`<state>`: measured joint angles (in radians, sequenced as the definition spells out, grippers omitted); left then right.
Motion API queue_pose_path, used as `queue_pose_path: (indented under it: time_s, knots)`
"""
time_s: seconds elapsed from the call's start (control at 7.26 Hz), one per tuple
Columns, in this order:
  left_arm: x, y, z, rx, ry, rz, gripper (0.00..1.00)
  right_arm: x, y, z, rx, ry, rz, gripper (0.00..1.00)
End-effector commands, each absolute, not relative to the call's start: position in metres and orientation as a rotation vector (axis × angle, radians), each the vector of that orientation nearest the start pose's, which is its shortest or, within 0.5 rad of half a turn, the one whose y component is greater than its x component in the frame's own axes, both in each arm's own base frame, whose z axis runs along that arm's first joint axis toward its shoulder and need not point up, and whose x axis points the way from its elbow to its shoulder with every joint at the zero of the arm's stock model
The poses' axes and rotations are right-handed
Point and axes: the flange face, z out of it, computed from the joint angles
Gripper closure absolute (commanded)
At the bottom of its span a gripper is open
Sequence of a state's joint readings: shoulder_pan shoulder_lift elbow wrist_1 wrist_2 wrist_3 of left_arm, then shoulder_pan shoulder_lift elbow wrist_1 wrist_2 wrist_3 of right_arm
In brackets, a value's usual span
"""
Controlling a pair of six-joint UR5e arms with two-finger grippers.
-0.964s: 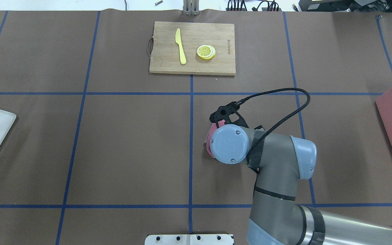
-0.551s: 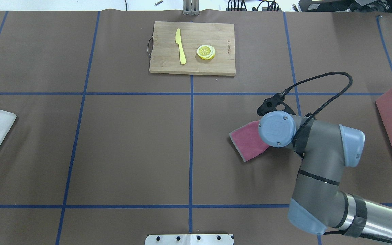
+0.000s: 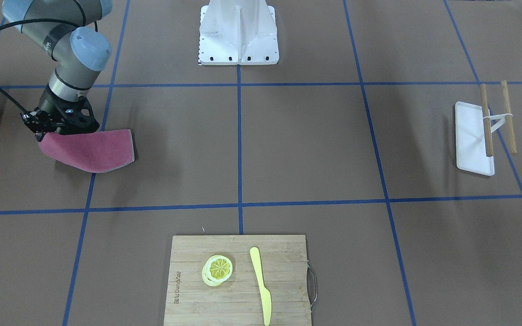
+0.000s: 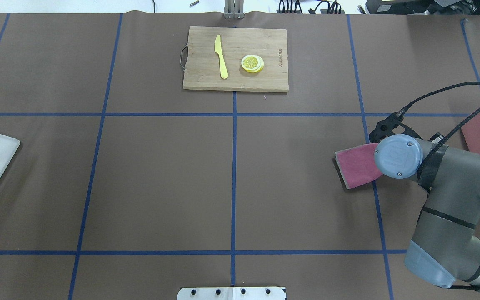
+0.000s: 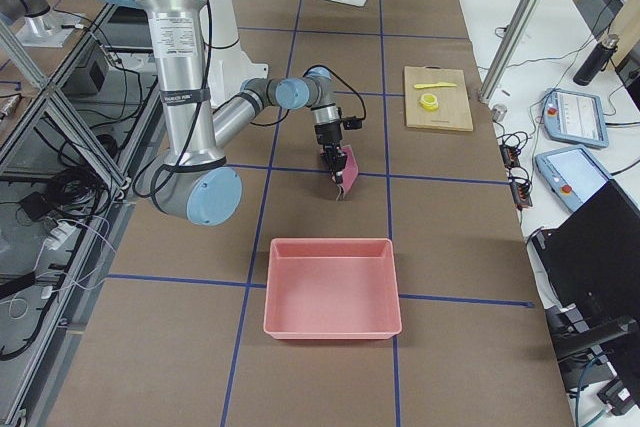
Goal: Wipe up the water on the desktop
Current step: 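Wipe the cloth back toward the pink bin and again toward center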
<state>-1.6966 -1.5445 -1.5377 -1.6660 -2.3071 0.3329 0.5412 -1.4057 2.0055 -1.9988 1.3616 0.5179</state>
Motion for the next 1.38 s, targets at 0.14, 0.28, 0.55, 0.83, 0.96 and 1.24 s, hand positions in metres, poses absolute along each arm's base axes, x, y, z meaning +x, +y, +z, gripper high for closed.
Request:
queue_pose_path:
  time_s: [0.14, 0.28, 0.55, 0.83, 0.96, 1.24]
  knots:
    - [-0.126, -0.47, 0.681, 0.201, 0.711, 0.211, 0.01, -0.445, -0.381, 0.343, 0.326, -0.187, -0.363, 1.0]
    - [-0.126, -0.47, 0.681, 0.201, 0.711, 0.211, 0.01, -0.491, -0.367, 0.305, 0.334, -0.264, -0.281, 1.0]
    - [-0.126, -0.47, 0.683, 0.198, 0.711, 0.211, 0.01, -0.553, -0.357, 0.244, 0.387, -0.465, -0.172, 1.0]
    - [-0.127, -0.469, 0.682, 0.2, 0.711, 0.21, 0.01, -0.615, -0.37, 0.207, 0.423, -0.593, -0.116, 1.0]
    - [-0.126, -0.469, 0.682, 0.2, 0.712, 0.211, 0.01, -0.633, -0.371, 0.178, 0.429, -0.669, -0.064, 1.0]
    - [-0.126, -0.469, 0.682, 0.198, 0.713, 0.209, 0.01, -0.63, -0.366, 0.132, 0.421, -0.761, 0.023, 1.0]
